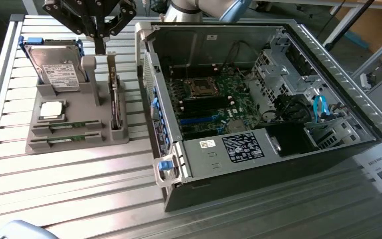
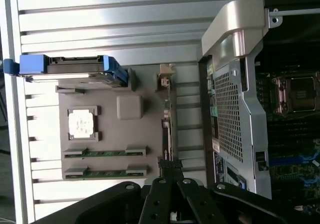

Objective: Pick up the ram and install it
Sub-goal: 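Reach for the ram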

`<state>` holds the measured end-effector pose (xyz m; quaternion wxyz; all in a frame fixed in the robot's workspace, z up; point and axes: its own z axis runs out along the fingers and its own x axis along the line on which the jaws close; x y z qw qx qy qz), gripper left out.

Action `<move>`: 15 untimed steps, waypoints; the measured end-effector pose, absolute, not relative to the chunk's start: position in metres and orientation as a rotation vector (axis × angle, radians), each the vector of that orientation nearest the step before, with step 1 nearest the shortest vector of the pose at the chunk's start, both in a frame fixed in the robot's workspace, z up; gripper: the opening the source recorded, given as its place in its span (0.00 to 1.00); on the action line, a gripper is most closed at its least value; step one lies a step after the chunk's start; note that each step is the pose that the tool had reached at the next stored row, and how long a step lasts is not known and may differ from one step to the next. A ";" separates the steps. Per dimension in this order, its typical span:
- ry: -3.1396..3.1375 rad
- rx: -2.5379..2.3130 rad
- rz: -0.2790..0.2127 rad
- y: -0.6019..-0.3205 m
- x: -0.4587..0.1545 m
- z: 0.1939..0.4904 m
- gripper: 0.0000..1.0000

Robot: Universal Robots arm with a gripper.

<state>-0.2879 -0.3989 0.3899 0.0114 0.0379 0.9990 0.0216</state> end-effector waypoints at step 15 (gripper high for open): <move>3.120 0.119 0.067 -0.399 -0.324 0.389 0.10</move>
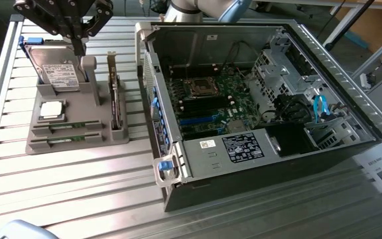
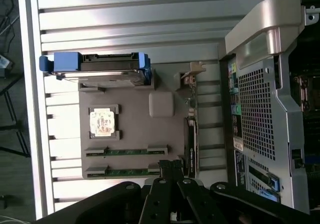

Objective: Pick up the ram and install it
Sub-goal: 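Reach for the ram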

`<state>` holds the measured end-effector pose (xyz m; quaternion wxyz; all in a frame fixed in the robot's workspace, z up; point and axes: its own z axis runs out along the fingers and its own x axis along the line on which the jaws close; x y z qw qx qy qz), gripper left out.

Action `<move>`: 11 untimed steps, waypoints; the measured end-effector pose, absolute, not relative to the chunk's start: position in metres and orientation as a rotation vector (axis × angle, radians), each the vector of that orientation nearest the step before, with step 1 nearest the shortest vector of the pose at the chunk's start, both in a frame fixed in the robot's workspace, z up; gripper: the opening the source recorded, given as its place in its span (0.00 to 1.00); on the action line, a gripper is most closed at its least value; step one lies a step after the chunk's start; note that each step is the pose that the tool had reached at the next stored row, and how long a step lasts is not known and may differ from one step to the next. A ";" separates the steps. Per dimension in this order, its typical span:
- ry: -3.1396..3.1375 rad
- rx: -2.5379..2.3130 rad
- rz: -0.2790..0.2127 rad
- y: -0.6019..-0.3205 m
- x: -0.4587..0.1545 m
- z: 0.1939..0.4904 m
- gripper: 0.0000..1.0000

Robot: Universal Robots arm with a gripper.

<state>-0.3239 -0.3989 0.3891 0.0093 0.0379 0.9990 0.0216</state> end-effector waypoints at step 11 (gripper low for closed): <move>3.124 0.119 0.067 -0.399 -0.346 0.389 0.10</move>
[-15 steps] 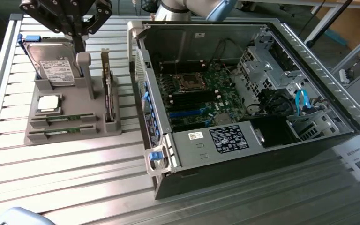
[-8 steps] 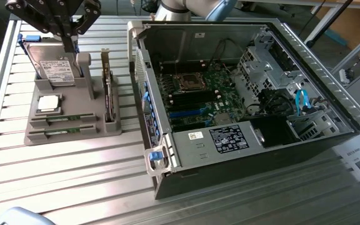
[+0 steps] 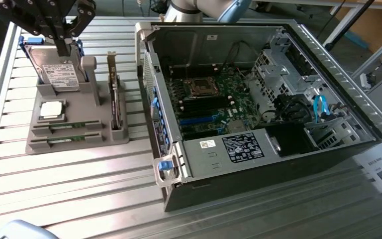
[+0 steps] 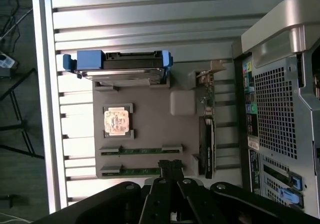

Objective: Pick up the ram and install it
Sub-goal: 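Reach for the ram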

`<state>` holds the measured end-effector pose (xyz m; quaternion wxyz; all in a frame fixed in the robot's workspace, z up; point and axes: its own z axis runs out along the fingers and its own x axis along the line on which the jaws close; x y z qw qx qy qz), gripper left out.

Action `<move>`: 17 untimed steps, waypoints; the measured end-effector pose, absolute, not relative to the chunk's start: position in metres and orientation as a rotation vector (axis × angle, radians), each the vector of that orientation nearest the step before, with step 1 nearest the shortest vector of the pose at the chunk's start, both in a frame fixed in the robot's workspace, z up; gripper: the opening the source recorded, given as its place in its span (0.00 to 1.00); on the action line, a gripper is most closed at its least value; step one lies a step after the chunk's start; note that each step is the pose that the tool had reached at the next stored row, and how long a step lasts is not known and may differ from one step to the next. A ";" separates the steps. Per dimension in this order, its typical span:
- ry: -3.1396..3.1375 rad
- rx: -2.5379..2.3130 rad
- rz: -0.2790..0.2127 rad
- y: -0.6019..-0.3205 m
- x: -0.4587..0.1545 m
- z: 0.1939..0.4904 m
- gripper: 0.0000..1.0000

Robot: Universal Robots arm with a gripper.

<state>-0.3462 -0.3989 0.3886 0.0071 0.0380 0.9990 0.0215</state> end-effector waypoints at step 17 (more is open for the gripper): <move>3.127 0.119 0.067 -0.399 -0.361 0.388 0.10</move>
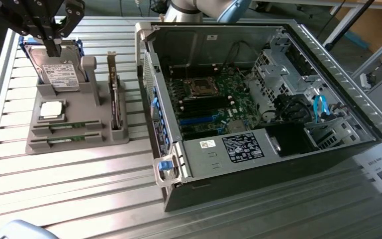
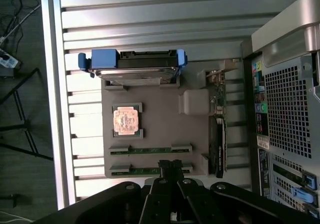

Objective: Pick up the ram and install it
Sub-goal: 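Reach for the ram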

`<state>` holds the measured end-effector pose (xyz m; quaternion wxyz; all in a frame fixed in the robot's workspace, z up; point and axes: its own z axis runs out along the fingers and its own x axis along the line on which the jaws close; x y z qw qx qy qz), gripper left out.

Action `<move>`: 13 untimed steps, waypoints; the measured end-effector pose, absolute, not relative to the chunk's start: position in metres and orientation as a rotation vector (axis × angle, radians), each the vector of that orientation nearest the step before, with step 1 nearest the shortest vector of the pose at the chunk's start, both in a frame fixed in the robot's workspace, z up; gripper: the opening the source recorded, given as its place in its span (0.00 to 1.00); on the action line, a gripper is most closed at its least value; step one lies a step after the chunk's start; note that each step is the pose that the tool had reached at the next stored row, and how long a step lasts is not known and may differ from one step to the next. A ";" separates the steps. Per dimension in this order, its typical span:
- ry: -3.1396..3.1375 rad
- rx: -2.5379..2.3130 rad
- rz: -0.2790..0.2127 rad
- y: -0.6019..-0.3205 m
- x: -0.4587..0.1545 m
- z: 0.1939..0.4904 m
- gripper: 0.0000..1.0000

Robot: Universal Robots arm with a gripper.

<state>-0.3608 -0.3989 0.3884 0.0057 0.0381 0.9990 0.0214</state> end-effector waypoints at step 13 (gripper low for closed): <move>3.127 0.119 0.067 -0.400 -0.366 0.388 0.10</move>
